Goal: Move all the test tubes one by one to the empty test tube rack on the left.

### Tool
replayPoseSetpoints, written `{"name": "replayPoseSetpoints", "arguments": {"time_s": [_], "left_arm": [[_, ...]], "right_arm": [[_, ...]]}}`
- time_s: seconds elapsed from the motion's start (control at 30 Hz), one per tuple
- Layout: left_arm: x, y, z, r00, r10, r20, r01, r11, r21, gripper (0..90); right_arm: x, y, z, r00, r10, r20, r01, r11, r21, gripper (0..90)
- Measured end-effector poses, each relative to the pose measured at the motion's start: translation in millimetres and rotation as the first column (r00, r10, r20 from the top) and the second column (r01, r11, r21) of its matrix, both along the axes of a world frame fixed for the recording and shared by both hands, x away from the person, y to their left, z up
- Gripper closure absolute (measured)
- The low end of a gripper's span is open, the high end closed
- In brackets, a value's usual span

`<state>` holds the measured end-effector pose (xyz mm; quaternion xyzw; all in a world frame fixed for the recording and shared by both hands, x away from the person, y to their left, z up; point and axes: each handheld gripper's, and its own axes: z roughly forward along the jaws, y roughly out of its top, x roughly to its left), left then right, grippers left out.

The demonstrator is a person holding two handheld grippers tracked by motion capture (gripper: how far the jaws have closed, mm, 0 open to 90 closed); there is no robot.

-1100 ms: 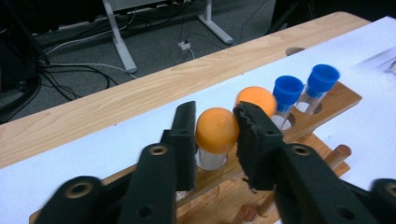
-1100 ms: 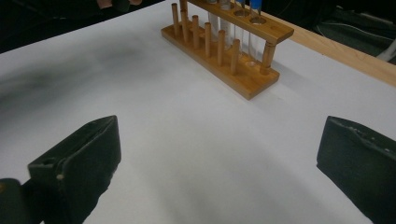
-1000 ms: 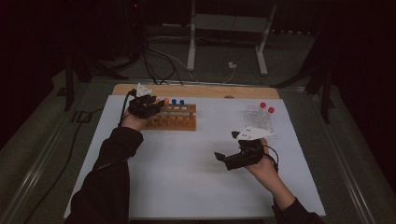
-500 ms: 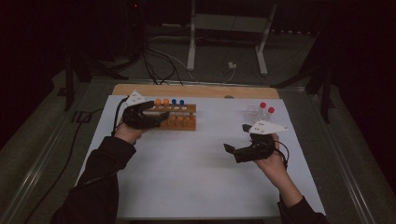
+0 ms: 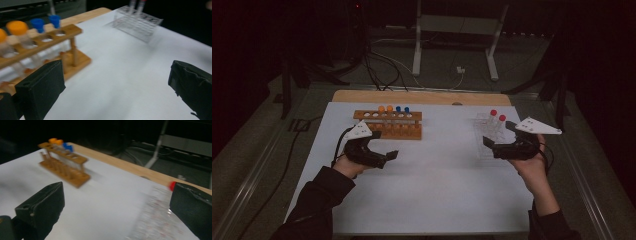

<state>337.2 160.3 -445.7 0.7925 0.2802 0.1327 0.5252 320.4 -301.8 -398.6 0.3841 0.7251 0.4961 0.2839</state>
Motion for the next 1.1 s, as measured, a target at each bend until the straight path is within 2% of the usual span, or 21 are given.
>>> {"name": "replayPoseSetpoints", "arguments": {"time_s": [0.17, 0.2, 0.3, 0.43, 0.63, 0.8, 0.9, 1.1], "left_arm": [[-12.3, -1.5, -8.3, 0.9995, -0.032, -0.003, 0.032, 0.9994, 0.01, 1.4], [-14.5, -2.3, -9.8, 0.9995, -0.031, 0.001, 0.031, 0.9993, 0.021, 1.4], [-19.0, -3.5, -14.5, 0.9989, -0.047, -0.006, 0.047, 0.9987, 0.018, 1.4], [-22.7, -6.2, -20.4, 0.9979, -0.064, -0.012, 0.064, 0.9975, 0.03, 1.4], [-22.7, -8.0, -22.3, 0.9969, -0.077, -0.018, 0.077, 0.9967, 0.026, 1.4], [-22.4, -9.6, -25.1, 0.9962, -0.084, -0.025, 0.084, 0.996, 0.031, 1.4], [-22.4, -10.6, -25.9, 0.9959, -0.086, -0.027, 0.087, 0.9957, 0.032, 1.4], [-22.1, -10.2, -26.4, 0.996, -0.085, -0.03, 0.086, 0.996, 0.027, 1.4]], "right_arm": [[11.4, -23.0, -6.8, 0.9969, -0.078, -0.011, 0.078, 0.997, -0.024, 0.0], [14.9, -27.3, -9.4, 0.9951, -0.097, -0.018, 0.097, 0.995, -0.03, 0.0], [25.7, -38.9, -18.3, 0.9897, -0.135, -0.046, 0.134, 0.99, -0.038, 0.1], [39.7, -50.5, -28.8, 0.9808, -0.176, -0.083, 0.173, 0.984, -0.047, 4.7], [56.4, -60.2, -39.4, 0.9689, -0.214, -0.123, 0.209, 0.976, -0.058, 19.0], [69.4, -66.3, -50.4, 0.9632, -0.217, -0.158, 0.21, 0.976, -0.061, 39.3], [77.9, -66.0, -57.2, 0.9616, -0.204, -0.183, 0.195, 0.979, -0.066, 46.4], [93.1, -60.8, -67.0, 0.9563, -0.203, -0.211, 0.194, 0.979, -0.064, 55.0]]}}
